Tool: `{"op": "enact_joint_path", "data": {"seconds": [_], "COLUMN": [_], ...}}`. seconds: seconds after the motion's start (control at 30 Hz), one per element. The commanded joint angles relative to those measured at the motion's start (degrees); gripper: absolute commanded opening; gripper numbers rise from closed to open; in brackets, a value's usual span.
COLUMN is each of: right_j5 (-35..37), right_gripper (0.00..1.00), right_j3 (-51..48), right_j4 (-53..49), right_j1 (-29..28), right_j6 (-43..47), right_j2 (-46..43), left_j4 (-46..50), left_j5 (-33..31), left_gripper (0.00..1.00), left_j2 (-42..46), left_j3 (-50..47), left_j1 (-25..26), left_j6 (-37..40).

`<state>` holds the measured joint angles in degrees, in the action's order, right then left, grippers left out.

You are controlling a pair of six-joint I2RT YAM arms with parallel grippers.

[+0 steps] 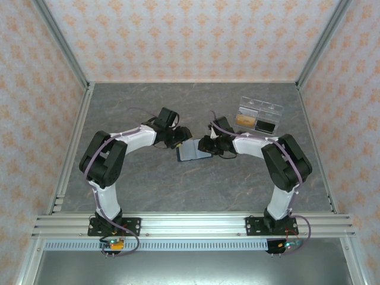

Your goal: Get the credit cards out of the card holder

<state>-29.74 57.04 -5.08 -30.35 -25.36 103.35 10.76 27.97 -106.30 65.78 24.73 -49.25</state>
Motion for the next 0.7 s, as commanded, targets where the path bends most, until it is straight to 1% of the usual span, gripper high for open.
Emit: {"op": "enact_joint_path", "data": {"seconds": [0.0, 0.17, 0.43, 0.57, 0.67], "right_j5": [2.5, 4.0, 4.3, 4.4, 4.3], "right_gripper": [0.35, 0.37, 0.37, 0.37, 0.36], "right_j3": [2.6, 4.1, 5.7, 6.0, 6.5], "right_j4": [-4.2, -6.8, -9.1, -9.6, -10.2], "right_j1": [0.0, 0.0, 0.0, 0.0, 0.0], "right_j6": [0.3, 0.4, 0.5, 0.6, 0.7], "right_j2": [1.5, 3.4, 5.0, 5.3, 5.8], "left_j4": [3.6, 5.0, 5.6, 5.2, 5.5], "left_j5": [-3.2, -2.4, -0.8, -0.1, -0.4], "left_gripper": [0.56, 0.57, 0.57, 0.53, 0.52], "left_j2": [3.0, 2.1, -0.5, -1.8, -2.7], "left_j3": [-1.2, -0.4, 2.0, 2.9, 3.5], "left_j1": [0.2, 0.2, 0.9, 1.3, 1.3], "left_j6": [0.7, 1.7, 2.4, 2.5, 2.3]}}
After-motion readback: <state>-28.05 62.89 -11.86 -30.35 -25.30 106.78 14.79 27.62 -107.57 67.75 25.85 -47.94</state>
